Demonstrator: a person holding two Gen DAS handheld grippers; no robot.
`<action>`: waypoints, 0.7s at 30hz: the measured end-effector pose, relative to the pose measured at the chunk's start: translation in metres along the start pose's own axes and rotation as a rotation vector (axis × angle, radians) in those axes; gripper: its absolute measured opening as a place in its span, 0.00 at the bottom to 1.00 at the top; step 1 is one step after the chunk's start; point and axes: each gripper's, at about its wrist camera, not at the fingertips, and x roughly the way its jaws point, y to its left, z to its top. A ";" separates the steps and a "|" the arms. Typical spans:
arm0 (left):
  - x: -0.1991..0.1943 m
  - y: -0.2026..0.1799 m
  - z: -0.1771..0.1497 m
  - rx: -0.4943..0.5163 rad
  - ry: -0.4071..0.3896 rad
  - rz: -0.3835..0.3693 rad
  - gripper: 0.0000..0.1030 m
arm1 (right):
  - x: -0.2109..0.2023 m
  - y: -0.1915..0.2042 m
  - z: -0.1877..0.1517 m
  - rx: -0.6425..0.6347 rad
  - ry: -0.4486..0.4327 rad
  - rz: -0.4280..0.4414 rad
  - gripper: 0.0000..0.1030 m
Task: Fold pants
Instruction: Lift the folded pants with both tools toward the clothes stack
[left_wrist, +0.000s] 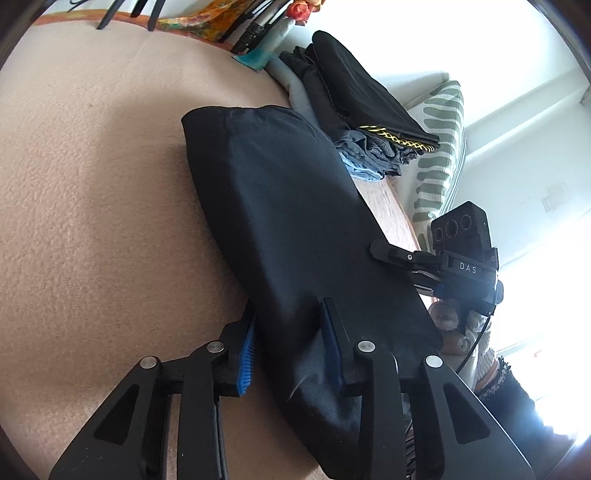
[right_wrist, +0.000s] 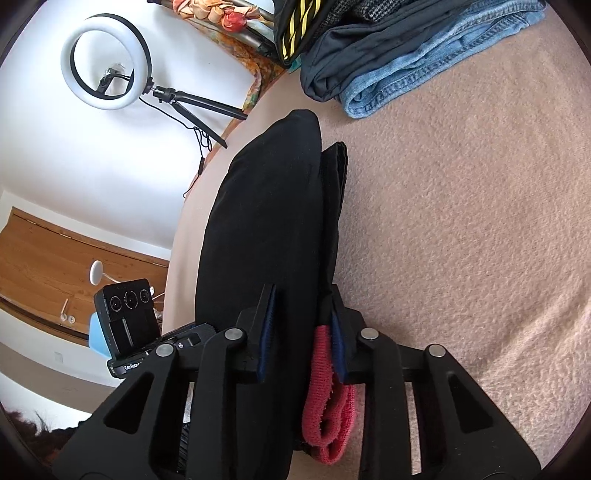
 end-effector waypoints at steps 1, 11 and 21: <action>0.000 -0.001 0.000 0.008 -0.002 0.006 0.26 | -0.002 0.003 0.000 -0.007 -0.009 -0.010 0.20; 0.003 -0.003 0.000 0.044 -0.012 0.042 0.21 | -0.004 0.016 0.000 -0.027 -0.026 -0.059 0.25; -0.003 -0.015 -0.001 0.132 -0.046 0.095 0.14 | -0.006 0.055 -0.014 -0.172 -0.102 -0.253 0.14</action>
